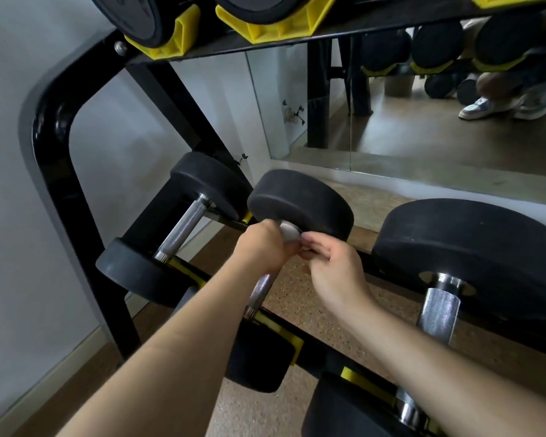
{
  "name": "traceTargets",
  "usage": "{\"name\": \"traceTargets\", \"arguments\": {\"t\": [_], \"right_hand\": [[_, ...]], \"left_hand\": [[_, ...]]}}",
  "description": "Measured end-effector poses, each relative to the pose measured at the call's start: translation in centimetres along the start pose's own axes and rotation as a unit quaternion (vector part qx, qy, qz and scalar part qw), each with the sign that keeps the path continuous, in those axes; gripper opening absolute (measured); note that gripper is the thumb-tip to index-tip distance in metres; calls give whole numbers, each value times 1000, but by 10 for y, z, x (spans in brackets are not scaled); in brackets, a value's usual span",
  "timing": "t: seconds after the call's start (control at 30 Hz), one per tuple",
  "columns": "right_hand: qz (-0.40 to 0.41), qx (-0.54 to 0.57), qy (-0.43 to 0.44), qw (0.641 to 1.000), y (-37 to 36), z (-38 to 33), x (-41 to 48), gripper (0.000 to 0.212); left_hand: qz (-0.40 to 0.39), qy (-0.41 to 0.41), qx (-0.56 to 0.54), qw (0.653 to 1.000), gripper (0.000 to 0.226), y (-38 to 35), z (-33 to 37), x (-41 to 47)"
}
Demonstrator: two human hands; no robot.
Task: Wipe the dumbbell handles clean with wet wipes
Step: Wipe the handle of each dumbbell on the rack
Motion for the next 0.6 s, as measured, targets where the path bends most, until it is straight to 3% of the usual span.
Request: {"name": "traceTargets", "arguments": {"t": [0.13,0.27,0.33,0.43,0.6], "right_hand": [[1,23,-43,999,-3,5,4,21],[6,67,-90,994,-10,5,10,14],[10,27,-55,998,-13,6,10,13],[16,-72,27,997,-19,6,7,13],[-32,-158,184,969,-23,-2,-9,11]], "left_hand": [[-36,-75,199,977,36,1,4,-17],[48,-118,266,955,14,-3,-6,-47],[68,-124,247,959,13,-2,-20,-56],[58,-67,140,986,46,5,-36,-50],[70,-62,25,995,21,22,-41,-54]]}}
Point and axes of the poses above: each hand's wrist, its own x-axis towards the middle knuckle, its own y-axis out of the back of the hand, z = x × y, the point moved 1 cm from there along x, towards the middle knuckle, and after that the axes turned 10 degrees about z, right-handed, at the moved point
